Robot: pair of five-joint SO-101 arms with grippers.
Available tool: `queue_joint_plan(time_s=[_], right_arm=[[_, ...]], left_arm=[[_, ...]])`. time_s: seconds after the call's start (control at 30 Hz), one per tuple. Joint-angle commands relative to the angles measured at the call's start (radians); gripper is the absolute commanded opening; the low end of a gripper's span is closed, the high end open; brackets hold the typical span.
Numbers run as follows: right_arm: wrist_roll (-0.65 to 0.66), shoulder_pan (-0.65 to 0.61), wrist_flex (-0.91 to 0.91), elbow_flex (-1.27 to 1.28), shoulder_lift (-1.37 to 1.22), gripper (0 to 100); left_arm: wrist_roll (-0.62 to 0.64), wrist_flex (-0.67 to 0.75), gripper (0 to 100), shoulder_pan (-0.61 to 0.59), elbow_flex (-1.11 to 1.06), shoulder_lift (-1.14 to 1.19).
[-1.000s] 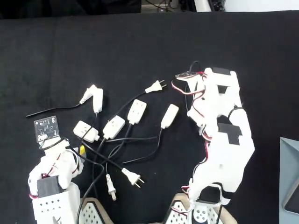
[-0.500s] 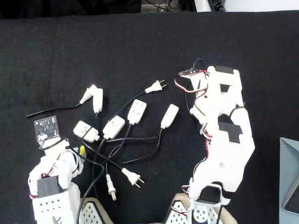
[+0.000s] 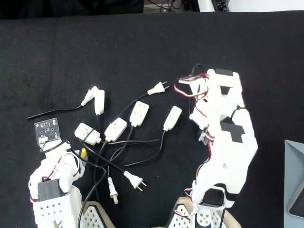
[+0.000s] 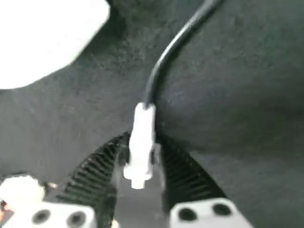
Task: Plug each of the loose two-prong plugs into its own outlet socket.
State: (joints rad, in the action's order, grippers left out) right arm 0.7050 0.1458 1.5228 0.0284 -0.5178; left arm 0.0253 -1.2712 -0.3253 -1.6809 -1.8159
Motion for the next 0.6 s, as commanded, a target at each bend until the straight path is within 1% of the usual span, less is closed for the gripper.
queue_joint_plan(time_s=[0.0, 0.13, 0.23, 0.33, 0.43, 0.57], right_arm=[[-0.041, -0.023, 0.015, -0.012, 0.016, 1.1], [-0.046, -0.023, 0.018, -0.01, 0.03, 1.2], [-0.046, -0.018, 0.049, 0.007, 0.101, 1.2], [-0.052, -0.021, 0.1, 0.042, 0.222, 1.2], [-0.11, -0.026, 0.109, 0.105, 0.372, 1.2], [-0.18, -0.066, 0.101, 0.22, 0.581, 1.2]], left_arm=[[-0.012, -0.003, 23, -0.012, -0.019, -0.003], [-0.012, -0.003, 23, -0.012, -0.019, -0.003], [-0.012, -0.003, 23, -0.012, -0.019, -0.003], [-0.012, -0.003, 23, -0.013, -0.019, -0.003], [-0.012, -0.003, 23, -0.013, -0.019, -0.003], [-0.012, -0.003, 23, -0.012, -0.019, -0.003]])
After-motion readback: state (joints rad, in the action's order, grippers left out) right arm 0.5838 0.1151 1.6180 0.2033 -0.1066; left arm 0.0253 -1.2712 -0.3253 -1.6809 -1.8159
